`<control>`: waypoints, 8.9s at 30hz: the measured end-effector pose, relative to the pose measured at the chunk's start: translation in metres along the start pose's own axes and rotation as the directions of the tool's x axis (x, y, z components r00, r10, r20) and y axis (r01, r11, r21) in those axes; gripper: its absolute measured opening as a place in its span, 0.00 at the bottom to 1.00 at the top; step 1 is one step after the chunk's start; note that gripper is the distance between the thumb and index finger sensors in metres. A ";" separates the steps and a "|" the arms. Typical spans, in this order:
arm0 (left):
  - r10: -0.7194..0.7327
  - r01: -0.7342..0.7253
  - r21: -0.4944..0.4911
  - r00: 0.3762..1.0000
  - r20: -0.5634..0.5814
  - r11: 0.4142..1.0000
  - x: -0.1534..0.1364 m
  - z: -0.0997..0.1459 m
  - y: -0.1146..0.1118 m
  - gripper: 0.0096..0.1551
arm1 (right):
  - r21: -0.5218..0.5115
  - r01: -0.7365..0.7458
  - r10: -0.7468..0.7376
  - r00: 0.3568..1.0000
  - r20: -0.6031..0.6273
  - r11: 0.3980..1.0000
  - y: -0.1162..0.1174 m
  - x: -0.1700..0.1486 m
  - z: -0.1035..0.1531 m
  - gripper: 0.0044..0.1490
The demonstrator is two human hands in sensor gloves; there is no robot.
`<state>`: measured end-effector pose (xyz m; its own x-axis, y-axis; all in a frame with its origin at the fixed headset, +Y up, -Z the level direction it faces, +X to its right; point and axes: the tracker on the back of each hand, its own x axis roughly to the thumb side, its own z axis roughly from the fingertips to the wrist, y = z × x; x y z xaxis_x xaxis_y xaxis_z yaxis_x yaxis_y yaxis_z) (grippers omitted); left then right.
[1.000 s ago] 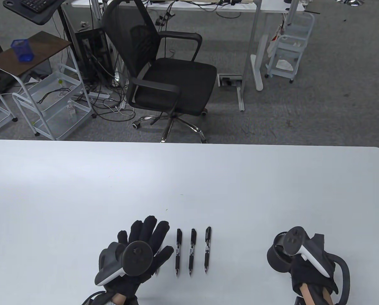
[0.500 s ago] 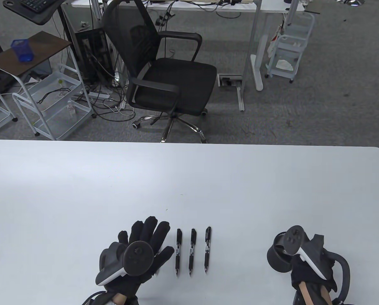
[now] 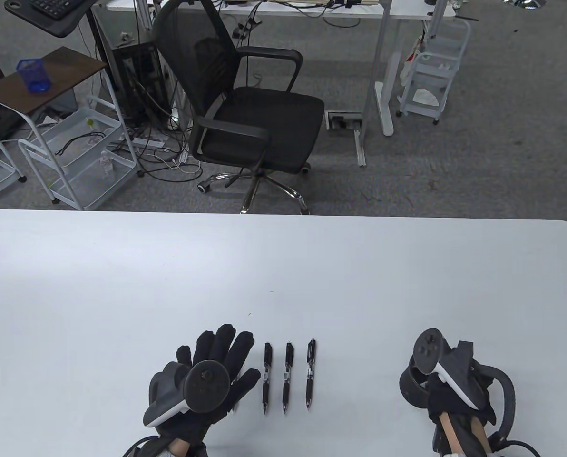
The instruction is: Press to open click pens
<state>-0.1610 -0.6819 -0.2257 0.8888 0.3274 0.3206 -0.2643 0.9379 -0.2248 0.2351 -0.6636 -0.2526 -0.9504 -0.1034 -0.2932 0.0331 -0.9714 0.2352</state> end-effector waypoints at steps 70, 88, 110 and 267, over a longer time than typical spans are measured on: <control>0.006 -0.005 -0.003 1.000 0.001 1.000 0.000 0.000 0.000 0.41 | -0.231 0.473 -0.419 0.874 0.248 0.850 -0.036 -0.031 0.029 0.41; 0.004 -0.004 0.001 1.000 0.002 1.000 0.001 0.001 0.000 0.41 | 0.064 0.970 -0.820 0.160 0.550 0.233 -0.052 0.011 0.055 0.61; -0.003 0.003 0.007 1.000 -0.007 1.000 0.001 0.001 0.001 0.41 | 0.451 0.590 -0.709 -0.687 -0.156 -0.670 0.051 0.112 -0.003 0.28; -0.047 0.048 0.034 0.999 -0.016 0.998 0.001 0.001 -0.003 0.40 | -0.128 0.553 -0.294 0.609 0.737 0.823 0.012 0.143 0.044 0.42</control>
<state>-0.1596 -0.6839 -0.2243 0.9062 0.2807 0.3164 -0.2339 0.9558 -0.1779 0.0861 -0.6808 -0.2505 -0.8161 0.3803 0.4352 -0.4586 -0.8843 -0.0874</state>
